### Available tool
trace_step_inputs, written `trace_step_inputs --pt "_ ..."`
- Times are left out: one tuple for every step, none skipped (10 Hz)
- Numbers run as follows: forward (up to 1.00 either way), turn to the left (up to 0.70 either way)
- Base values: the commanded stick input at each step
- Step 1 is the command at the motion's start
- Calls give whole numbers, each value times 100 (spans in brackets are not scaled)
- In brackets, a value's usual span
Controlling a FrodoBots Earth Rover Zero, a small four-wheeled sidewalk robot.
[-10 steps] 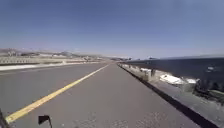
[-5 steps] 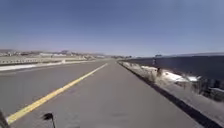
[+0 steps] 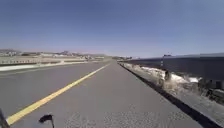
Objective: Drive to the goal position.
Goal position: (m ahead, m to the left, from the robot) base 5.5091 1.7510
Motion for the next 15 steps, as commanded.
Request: trace_step_inputs --pt "85 0" --pt "85 0" --pt "85 0" --pt "85 0" --pt "85 0" --pt "85 0" --pt "85 0" --pt "85 0" --pt "85 0" --pt "85 0" --pt "85 0" --pt "85 0" --pt "85 0" --pt "85 0" --pt "85 0"
